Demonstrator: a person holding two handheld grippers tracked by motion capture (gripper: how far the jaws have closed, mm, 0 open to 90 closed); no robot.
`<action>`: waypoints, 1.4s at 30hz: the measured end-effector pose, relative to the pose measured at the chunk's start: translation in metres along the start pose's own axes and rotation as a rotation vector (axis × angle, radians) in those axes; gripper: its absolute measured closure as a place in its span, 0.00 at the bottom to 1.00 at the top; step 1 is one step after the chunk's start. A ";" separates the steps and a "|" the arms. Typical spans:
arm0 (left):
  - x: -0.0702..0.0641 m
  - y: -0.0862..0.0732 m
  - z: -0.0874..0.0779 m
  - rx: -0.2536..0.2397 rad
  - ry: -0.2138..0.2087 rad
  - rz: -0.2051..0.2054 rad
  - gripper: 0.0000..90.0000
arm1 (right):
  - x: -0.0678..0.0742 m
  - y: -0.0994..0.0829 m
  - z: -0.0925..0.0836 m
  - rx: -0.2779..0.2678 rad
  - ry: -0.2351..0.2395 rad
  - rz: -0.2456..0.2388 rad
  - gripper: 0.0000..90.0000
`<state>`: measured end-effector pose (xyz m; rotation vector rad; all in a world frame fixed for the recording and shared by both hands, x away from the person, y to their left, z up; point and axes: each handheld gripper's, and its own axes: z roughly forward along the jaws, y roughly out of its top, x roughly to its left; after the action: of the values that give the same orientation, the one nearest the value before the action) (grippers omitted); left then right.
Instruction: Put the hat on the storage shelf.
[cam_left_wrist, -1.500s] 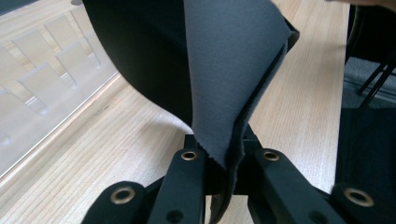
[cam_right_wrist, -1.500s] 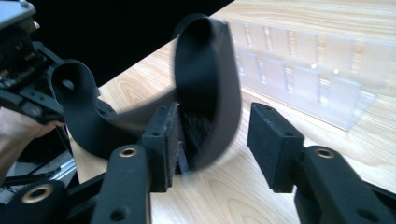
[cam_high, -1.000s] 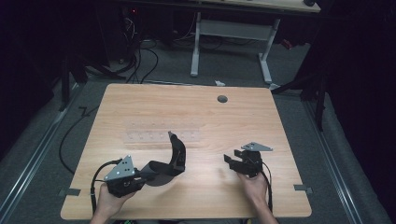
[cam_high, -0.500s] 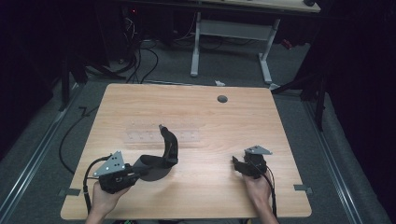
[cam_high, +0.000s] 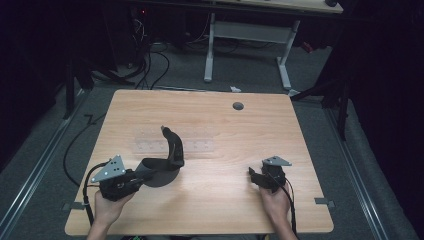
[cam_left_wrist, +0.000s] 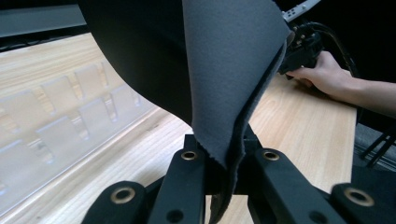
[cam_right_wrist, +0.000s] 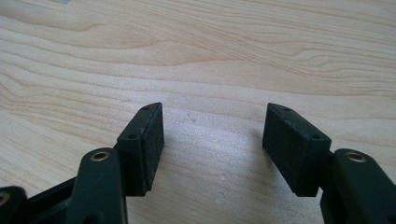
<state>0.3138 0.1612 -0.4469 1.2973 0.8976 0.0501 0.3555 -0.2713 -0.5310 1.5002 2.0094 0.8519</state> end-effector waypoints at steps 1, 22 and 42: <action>0.001 0.001 0.000 -0.006 0.003 0.003 0.96 | 0.000 0.000 0.000 0.000 -0.001 0.000 0.43; 0.020 0.024 -0.001 -0.090 0.073 -0.008 0.96 | 0.000 0.000 0.000 0.000 0.000 -0.003 0.42; 0.031 0.045 0.009 -0.136 0.134 0.009 0.96 | 0.000 0.000 0.000 0.000 0.003 -0.008 0.41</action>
<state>0.3598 0.1842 -0.4262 1.1818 0.9857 0.2037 0.3560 -0.2709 -0.5311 1.4912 2.0166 0.8515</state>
